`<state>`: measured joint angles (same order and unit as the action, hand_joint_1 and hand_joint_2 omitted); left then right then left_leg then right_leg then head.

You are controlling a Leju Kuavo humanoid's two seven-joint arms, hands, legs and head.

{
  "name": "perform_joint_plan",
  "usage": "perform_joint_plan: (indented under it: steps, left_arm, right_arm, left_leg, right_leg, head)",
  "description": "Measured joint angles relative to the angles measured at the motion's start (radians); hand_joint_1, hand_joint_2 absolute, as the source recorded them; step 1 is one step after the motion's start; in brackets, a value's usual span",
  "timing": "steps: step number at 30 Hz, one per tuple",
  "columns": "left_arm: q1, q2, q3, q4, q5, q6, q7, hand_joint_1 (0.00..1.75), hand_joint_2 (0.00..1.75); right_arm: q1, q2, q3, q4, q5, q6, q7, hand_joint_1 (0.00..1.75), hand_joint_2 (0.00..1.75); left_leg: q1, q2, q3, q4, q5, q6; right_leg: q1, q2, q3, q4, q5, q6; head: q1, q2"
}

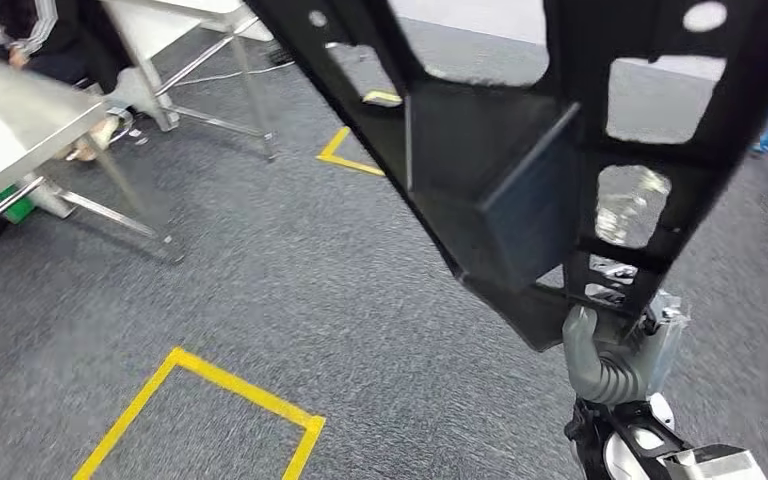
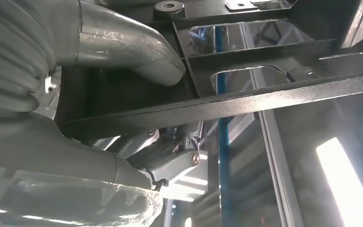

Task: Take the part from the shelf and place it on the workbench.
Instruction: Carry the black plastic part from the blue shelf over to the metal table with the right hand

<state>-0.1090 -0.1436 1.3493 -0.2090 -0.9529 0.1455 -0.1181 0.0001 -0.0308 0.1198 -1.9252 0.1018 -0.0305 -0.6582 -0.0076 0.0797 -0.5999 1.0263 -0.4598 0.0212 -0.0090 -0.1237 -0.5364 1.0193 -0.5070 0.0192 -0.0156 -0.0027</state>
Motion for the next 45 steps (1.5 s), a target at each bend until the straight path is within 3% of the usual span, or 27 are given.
perform_joint_plan:
  steps: [2,3,4,6,8,9,10,12,13,15,17,19,21,23,24,26,28,30,32,33,35,37,39,40,41,43,45]
  left_arm:
    - [0.002,0.000,0.000,0.000,-0.001,0.003,0.003,0.00,1.75]
    - [0.004,0.000,0.000,0.000,-0.002,0.004,0.005,0.00,1.75]
    - [0.005,0.001,0.000,0.000,-0.005,0.004,0.007,0.00,1.75]
    - [0.003,0.002,0.000,0.000,-0.012,0.002,0.013,0.00,1.75]
    - [0.002,0.003,0.000,0.000,-0.018,-0.001,0.018,0.00,1.75]
    - [0.003,0.003,0.000,0.000,-0.020,-0.003,0.020,0.00,1.75]
    - [0.005,0.003,0.000,0.000,-0.021,-0.005,0.021,0.00,1.75]
    - [0.006,0.004,0.000,0.000,-0.023,-0.009,0.022,0.00,1.75]
    - [0.006,0.004,0.000,0.000,-0.023,-0.010,0.022,0.00,1.75]
    - [0.007,0.006,0.000,0.000,-0.025,-0.010,0.021,0.00,1.75]
    - [0.011,0.008,0.000,0.000,-0.027,-0.009,0.020,0.00,1.75]
    - [0.013,0.009,0.000,0.000,-0.029,-0.008,0.020,0.00,1.75]
    - [0.009,0.009,0.000,0.001,-0.029,-0.005,0.020,0.00,1.75]
    - [0.006,0.009,-0.001,0.001,-0.029,-0.001,0.020,0.00,1.75]
    - [0.007,0.008,-0.001,0.001,-0.029,0.000,0.020,0.00,1.75]
    - [0.009,0.009,-0.001,0.002,-0.029,0.003,0.020,0.00,1.75]
    - [0.007,0.011,-0.001,0.001,-0.028,0.005,0.019,0.00,1.75]
    - [0.004,0.013,-0.001,0.001,-0.027,0.008,0.018,0.00,1.75]
    - [0.005,0.013,-0.001,0.001,-0.024,0.010,0.015,0.00,1.75]
    - [0.007,0.013,-0.001,0.002,-0.022,0.011,0.013,0.00,1.75]
    - [0.007,0.013,-0.001,0.001,-0.018,0.015,0.008,0.00,1.75]
    - [0.003,0.014,0.000,0.001,-0.017,0.017,0.003,0.00,1.75]
    - [0.002,0.013,0.000,0.002,-0.017,0.015,-0.007,0.00,1.75]
    - [0.004,0.012,0.000,0.002,-0.017,0.012,-0.014,0.00,1.75]
    - [0.005,0.011,0.000,0.002,-0.016,0.011,-0.021,0.00,1.75]
    - [0.007,0.010,0.000,0.002,-0.014,0.009,-0.037,0.00,1.75]
    - [0.007,0.010,0.000,0.002,-0.013,0.009,-0.048,0.00,1.75]
  right_arm:
    - [-0.010,0.002,0.002,0.014,-0.004,0.002,-0.001,1.75,1.75]
    - [-0.013,0.002,0.003,0.019,-0.004,0.003,-0.001,1.75,1.75]
    - [-0.015,0.003,0.003,0.023,-0.004,0.001,-0.001,1.75,1.75]
    - [-0.013,0.002,0.003,0.030,-0.004,-0.007,-0.001,1.75,1.75]
    - [-0.001,0.000,0.001,0.034,-0.003,-0.014,-0.001,1.75,1.75]
    - [0.005,-0.001,0.001,0.035,-0.003,-0.016,-0.001,1.75,1.75]
    - [0.009,-0.002,0.001,0.036,-0.003,-0.016,-0.001,1.75,1.75]
    - [0.013,-0.004,0.000,0.036,-0.004,-0.017,-0.002,1.75,1.75]
    - [0.014,-0.005,0.000,0.036,-0.004,-0.017,-0.002,1.75,1.75]
    - [0.015,-0.006,0.000,0.036,-0.005,-0.017,-0.002,1.75,1.75]
    - [0.014,-0.007,0.000,0.036,-0.005,-0.017,-0.002,1.75,1.75]
    - [0.014,-0.008,-0.001,0.035,-0.006,-0.016,-0.002,1.75,1.75]
    - [0.015,-0.008,-0.002,0.035,-0.006,-0.015,-0.002,1.75,1.75]
    - [0.015,-0.008,-0.002,0.035,-0.007,-0.015,-0.002,1.75,1.75]
    - [0.015,-0.008,-0.002,0.035,-0.006,-0.015,-0.002,1.75,1.75]
    - [0.015,-0.009,-0.002,0.035,-0.006,-0.015,-0.002,1.75,1.75]
    - [0.015,-0.009,-0.001,0.035,-0.006,-0.016,-0.002,1.75,1.75]
    - [0.015,-0.010,0.000,0.035,-0.006,-0.017,-0.002,1.75,1.75]
    - [0.015,-0.011,0.002,0.035,-0.006,-0.019,-0.002,1.75,1.75]
    - [0.015,-0.011,0.003,0.035,-0.006,-0.019,-0.002,1.75,1.75]
    - [0.016,-0.013,0.004,0.032,-0.005,-0.020,-0.002,1.75,1.75]
    - [0.022,-0.015,0.004,0.031,-0.005,-0.021,-0.002,1.75,1.75]
    - [0.029,-0.017,0.005,0.031,-0.005,-0.022,-0.002,1.75,1.75]
    - [0.030,-0.018,0.005,0.031,-0.005,-0.023,-0.002,1.75,1.75]
    - [0.031,-0.019,0.005,0.031,-0.004,-0.024,-0.002,1.75,1.75]
    - [0.032,-0.020,0.005,0.030,-0.004,-0.024,-0.002,1.75,1.75]
    - [0.034,-0.021,0.005,0.028,-0.004,-0.025,-0.002,1.75,1.75]
  left_leg:
    - [-0.001,-0.027,-0.001,-0.004,0.004,0.011]
    - [0.001,-0.040,0.002,-0.009,0.007,0.017]
    - [0.004,-0.053,0.005,-0.014,0.011,0.024]
    - [0.009,-0.079,0.008,-0.019,0.017,0.031]
    - [0.010,-0.110,0.006,-0.018,0.018,0.034]
    - [0.011,-0.127,0.006,-0.018,0.018,0.033]
    - [0.012,-0.144,0.007,-0.017,0.017,0.033]
    - [0.015,-0.175,0.009,-0.013,0.015,0.028]
    - [0.014,-0.189,0.008,-0.010,0.012,0.022]
    - [0.013,-0.209,0.003,-0.006,0.010,0.009]
    - [0.014,-0.220,-0.002,-0.009,0.012,-0.003]
    - [0.014,-0.178,-0.013,0.011,-0.002,-0.013]
    - [0.013,-0.113,-0.058,0.103,-0.055,-0.019]
    - [0.016,-0.091,-0.124,0.233,-0.110,-0.024]
    - [0.017,-0.088,-0.144,0.269,-0.117,-0.025]
    - [0.018,-0.078,-0.123,0.227,-0.079,-0.023]
    - [0.013,-0.032,-0.050,0.091,-0.021,-0.014]
    - [0.004,0.002,-0.006,0.010,0.001,-0.003]
    - [-0.001,-0.016,-0.004,-0.002,0.002,0.007]
    - [0.001,-0.029,-0.001,-0.007,0.005,0.012]
    - [0.008,-0.056,0.006,-0.018,0.014,0.024]
    - [0.012,-0.085,0.007,-0.021,0.019,0.031]
    - [0.012,-0.119,0.005,-0.020,0.020,0.032]
    - [0.013,-0.135,0.005,-0.020,0.020,0.032]
    - [0.014,-0.151,0.006,-0.018,0.020,0.031]
    - [0.017,-0.183,0.006,-0.014,0.019,0.024]
    - [0.016,-0.209,0.001,-0.010,0.018,0.012]
  right_leg:
    - [0.001,-0.018,0.005,-0.002,-0.004,0.011]
    - [-0.001,-0.005,0.005,0.003,-0.009,0.016]
    - [-0.001,0.022,-0.002,0.023,-0.021,0.018]
    - [-0.005,0.091,-0.050,0.123,-0.066,0.014]
    - [-0.006,0.115,-0.117,0.247,-0.106,0.013]
    - [-0.007,0.118,-0.135,0.272,-0.106,0.019]
    - [-0.008,0.120,-0.134,0.257,-0.089,0.028]
    - [-0.016,0.143,-0.086,0.131,-0.026,0.049]
    - [-0.018,0.161,-0.060,0.068,0.000,0.053]
    - [-0.018,0.182,-0.032,0.007,0.023,0.041]
    - [-0.016,0.167,-0.029,0.006,0.027,0.020]
    - [-0.018,0.146,-0.027,0.003,0.030,0.004]
    - [-0.018,0.121,-0.025,0.001,0.028,-0.008]
    - [-0.014,0.091,-0.024,0.001,0.024,-0.015]
    - [-0.012,0.076,-0.023,0.001,0.023,-0.016]
    - [-0.011,0.049,-0.020,0.001,0.020,-0.017]
    - [-0.006,0.025,-0.013,0.002,0.015,-0.013]
    - [0.002,0.004,-0.007,0.002,0.008,-0.003]
    - [0.005,-0.020,0.001,-0.002,0.005,0.007]
    - [0.004,-0.019,0.004,-0.001,0.001,0.012]
    - [0.002,0.031,-0.011,0.041,-0.024,0.017]
    - [-0.003,0.095,-0.069,0.158,-0.074,0.012]
    - [-0.004,0.114,-0.125,0.262,-0.104,0.014]
    - [-0.005,0.116,-0.132,0.269,-0.097,0.021]
    - [-0.007,0.120,-0.121,0.236,-0.075,0.031]
    - [-0.016,0.151,-0.063,0.104,-0.017,0.050]
    - [-0.019,0.178,-0.023,0.015,0.014,0.046]
  head:
    - [0.002,0.000]
    - [0.003,0.000]
    - [0.004,0.000]
    - [0.009,0.000]
    - [0.012,0.000]
    - [0.012,0.000]
    - [0.012,0.000]
    - [0.013,0.000]
    - [0.013,0.000]
    - [0.014,0.000]
    - [0.013,0.000]
    - [0.009,0.000]
    - [0.003,0.000]
    - [0.000,0.000]
    - [0.000,0.000]
    - [-0.001,0.000]
    - [-0.001,0.000]
    - [0.001,0.000]
    - [0.003,0.000]
    - [0.003,0.000]
    - [0.005,0.000]
    - [0.010,0.000]
    - [0.014,0.000]
    - [0.014,0.000]
    - [0.014,0.000]
    - [0.015,0.000]
    - [0.015,0.000]
